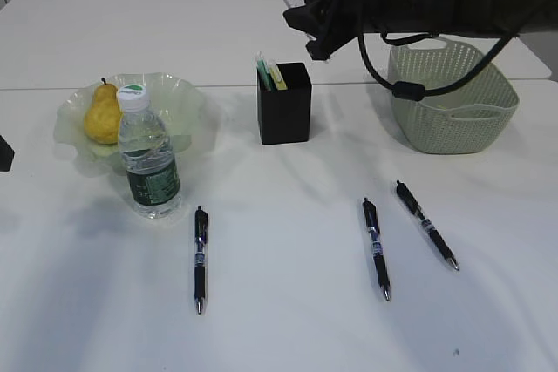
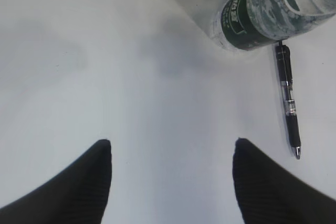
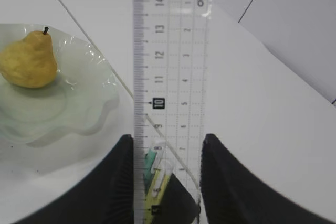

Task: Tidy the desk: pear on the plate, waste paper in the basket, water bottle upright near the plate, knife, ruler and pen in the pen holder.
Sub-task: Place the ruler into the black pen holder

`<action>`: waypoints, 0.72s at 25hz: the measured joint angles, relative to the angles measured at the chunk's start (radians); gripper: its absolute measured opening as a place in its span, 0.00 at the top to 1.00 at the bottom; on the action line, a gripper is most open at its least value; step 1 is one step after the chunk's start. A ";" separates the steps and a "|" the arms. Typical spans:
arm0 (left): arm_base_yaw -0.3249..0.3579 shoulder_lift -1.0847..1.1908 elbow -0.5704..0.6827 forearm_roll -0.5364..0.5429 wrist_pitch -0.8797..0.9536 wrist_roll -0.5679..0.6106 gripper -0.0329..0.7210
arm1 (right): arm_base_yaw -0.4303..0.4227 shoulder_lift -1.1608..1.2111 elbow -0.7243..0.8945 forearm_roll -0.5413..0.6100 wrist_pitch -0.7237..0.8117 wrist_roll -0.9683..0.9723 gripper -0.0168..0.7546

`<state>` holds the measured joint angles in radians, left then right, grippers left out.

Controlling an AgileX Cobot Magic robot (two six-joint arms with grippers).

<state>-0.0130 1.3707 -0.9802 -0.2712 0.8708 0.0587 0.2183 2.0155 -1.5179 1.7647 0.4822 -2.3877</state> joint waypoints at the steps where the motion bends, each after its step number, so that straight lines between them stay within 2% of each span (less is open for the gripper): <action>1: 0.000 0.000 0.000 0.000 0.000 0.000 0.28 | 0.000 0.017 -0.018 0.000 0.007 0.000 0.61; 18: 0.000 0.000 0.000 0.000 0.000 0.000 0.28 | 0.000 0.236 -0.238 0.002 0.098 0.034 0.61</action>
<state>-0.0130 1.3707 -0.9802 -0.2712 0.8708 0.0587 0.2183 2.2514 -1.7561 1.7669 0.5806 -2.3536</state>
